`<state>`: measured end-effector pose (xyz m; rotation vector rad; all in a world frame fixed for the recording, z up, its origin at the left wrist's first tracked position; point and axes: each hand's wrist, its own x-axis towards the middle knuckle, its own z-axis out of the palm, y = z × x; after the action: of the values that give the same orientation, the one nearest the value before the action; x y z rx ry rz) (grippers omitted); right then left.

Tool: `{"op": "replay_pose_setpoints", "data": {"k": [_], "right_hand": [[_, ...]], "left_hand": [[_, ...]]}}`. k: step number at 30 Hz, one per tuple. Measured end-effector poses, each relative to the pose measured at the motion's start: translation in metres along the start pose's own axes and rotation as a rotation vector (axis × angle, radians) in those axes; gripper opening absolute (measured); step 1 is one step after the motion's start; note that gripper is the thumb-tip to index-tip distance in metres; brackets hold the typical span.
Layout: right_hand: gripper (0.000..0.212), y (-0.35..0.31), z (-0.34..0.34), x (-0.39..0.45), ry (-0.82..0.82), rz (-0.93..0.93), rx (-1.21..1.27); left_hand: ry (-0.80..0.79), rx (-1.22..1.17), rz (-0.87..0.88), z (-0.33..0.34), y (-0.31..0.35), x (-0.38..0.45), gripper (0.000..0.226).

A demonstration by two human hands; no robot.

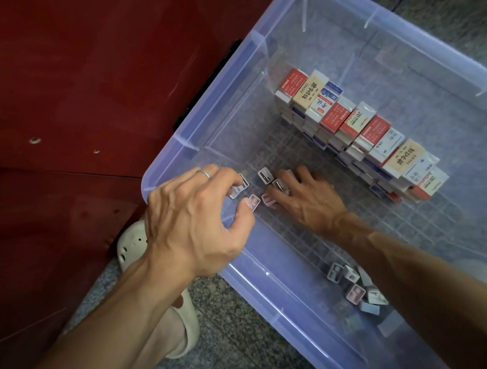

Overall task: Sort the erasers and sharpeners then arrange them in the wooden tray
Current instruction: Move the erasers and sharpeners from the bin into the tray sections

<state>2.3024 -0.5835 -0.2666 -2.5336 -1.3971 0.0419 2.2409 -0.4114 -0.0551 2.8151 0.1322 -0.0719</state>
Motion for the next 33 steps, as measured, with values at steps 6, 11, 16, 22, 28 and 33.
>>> {"op": "replay_pose_setpoints", "data": {"k": [6,11,16,22,28,33], "right_hand": [[0.034,0.006,-0.012,0.011,-0.130,0.012,0.051],[0.030,0.003,-0.018,0.019,-0.176,0.082,0.131],[0.019,-0.006,-0.042,0.026,-0.097,0.577,0.464],[0.012,-0.021,-0.077,0.031,0.006,1.261,1.562],[0.020,-0.044,-0.100,0.011,0.192,1.436,2.710],[0.015,-0.051,-0.108,0.007,0.307,1.464,2.815]], "left_hand": [[0.014,-0.003,0.018,0.000,-0.001,0.000,0.029],[0.019,-0.009,0.017,0.000,-0.001,0.000,0.029],[0.021,-0.002,0.019,0.002,-0.003,0.000,0.030],[0.011,0.006,0.003,0.002,-0.003,-0.001,0.029],[-0.008,0.021,-0.016,0.000,-0.001,-0.001,0.031],[-0.042,0.036,-0.015,-0.001,-0.002,0.000,0.032]]}}
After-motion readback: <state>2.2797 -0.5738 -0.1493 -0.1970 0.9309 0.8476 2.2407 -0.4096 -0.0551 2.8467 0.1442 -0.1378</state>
